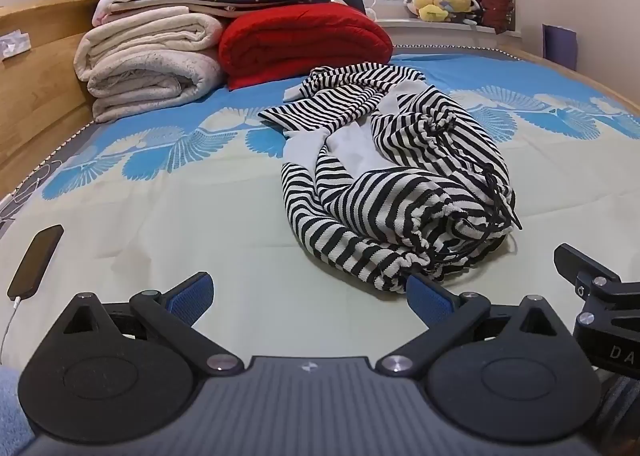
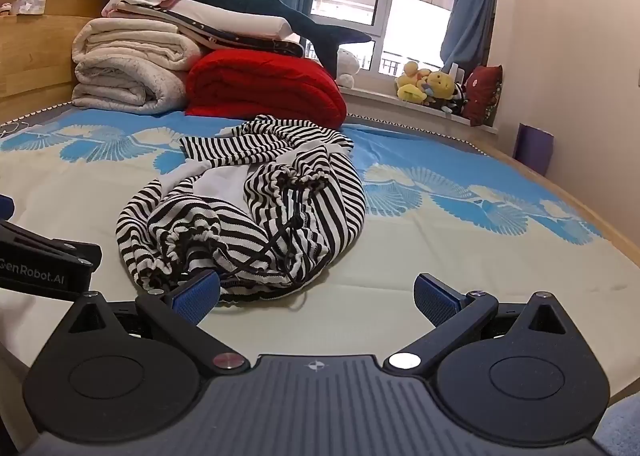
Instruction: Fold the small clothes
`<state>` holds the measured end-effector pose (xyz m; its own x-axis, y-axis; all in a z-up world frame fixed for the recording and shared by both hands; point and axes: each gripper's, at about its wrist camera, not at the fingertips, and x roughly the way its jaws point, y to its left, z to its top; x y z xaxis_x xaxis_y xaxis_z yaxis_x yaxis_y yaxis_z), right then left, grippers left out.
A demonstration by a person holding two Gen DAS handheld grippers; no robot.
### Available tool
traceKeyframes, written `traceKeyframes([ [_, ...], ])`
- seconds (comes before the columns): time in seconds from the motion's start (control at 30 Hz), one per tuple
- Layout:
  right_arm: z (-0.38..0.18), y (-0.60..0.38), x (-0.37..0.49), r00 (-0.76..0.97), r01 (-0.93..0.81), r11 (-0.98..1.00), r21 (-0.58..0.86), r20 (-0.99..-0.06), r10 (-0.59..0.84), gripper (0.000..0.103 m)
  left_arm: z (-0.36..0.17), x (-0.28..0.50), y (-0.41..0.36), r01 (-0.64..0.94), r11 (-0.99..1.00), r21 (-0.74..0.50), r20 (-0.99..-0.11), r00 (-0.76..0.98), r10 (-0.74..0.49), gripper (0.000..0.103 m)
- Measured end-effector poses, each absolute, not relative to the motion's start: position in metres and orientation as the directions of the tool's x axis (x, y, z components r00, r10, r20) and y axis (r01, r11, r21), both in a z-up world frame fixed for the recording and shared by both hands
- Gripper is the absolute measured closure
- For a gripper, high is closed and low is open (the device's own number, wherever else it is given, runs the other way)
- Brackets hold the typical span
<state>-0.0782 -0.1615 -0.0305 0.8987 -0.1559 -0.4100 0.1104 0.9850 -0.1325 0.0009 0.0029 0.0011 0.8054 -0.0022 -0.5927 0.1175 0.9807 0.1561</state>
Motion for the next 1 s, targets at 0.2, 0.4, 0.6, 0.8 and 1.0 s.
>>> traceKeyframes([
  [0.2, -0.0308, -0.1609, -0.077, 0.897, 0.108, 0.985, -0.137, -0.413, -0.156, 0.001, -0.0001, 0.002, 0.0019, 0.119, 0.981, 0.155, -0.593, 0.805, -0.004, 0.0],
  [0.4, -0.0309, -0.1606, -0.0772, 0.897, 0.108, 0.985, -0.137, -0.414, -0.156, 0.001, 0.001, 0.0012, -0.0009, 0.119, 0.98, 0.156, -0.592, 0.806, -0.003, 0.0],
  [0.6, -0.0313, -0.161, -0.0762, 0.898, 0.109, 0.984, -0.137, -0.412, -0.157, 0.001, 0.0013, 0.0012, -0.0006, 0.119, 0.981, 0.156, -0.592, 0.806, -0.004, 0.0],
  [0.8, -0.0319, -0.1602, -0.0767, 0.898, 0.11, 0.984, -0.142, -0.41, -0.16, 0.001, 0.0014, 0.001, -0.0004, 0.127, 0.98, 0.153, -0.593, 0.805, -0.012, 0.0],
  [1.0, -0.0321, -0.1601, -0.0767, 0.898, 0.111, 0.983, -0.144, -0.409, -0.161, 0.001, 0.0014, 0.001, 0.0003, 0.13, 0.98, 0.151, -0.592, 0.806, -0.016, 0.0],
])
